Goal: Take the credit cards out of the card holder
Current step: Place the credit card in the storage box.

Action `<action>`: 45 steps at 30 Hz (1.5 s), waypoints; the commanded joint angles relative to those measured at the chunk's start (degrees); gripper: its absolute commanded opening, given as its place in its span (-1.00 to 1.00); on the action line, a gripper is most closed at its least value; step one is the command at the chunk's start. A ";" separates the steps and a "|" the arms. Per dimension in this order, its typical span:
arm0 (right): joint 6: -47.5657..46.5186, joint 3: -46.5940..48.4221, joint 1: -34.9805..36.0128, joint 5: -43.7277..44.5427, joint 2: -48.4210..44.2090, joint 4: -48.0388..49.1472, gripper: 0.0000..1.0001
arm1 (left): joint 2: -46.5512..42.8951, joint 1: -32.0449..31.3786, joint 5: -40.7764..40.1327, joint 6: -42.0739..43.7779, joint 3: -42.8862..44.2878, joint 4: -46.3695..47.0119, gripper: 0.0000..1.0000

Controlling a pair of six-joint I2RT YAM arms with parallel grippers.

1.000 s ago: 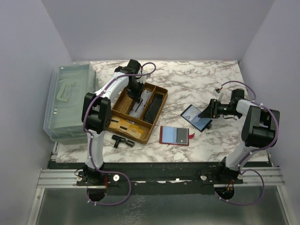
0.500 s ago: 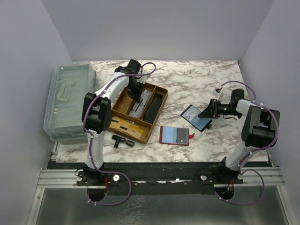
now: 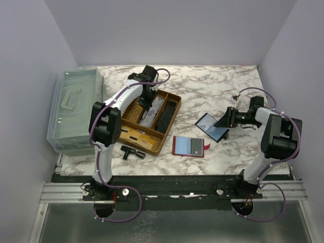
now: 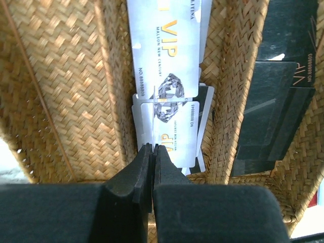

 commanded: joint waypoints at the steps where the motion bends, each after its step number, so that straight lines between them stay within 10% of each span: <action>1: -1.44 1.31 0.24 -0.15 0.49 -0.58 -0.05 | -3.34 -3.01 -12.17 -5.64 -1.70 0.42 -1.00; 17: -1.41 0.90 0.24 -0.47 -0.51 -0.37 -0.04 | 1.78 -10.99 -34.28 -9.91 -0.77 -1.86 -0.89; 45: -1.78 0.53 0.21 -0.47 -1.61 -0.25 -0.04 | -10.26 -10.78 -14.13 -16.50 -3.84 4.16 -0.55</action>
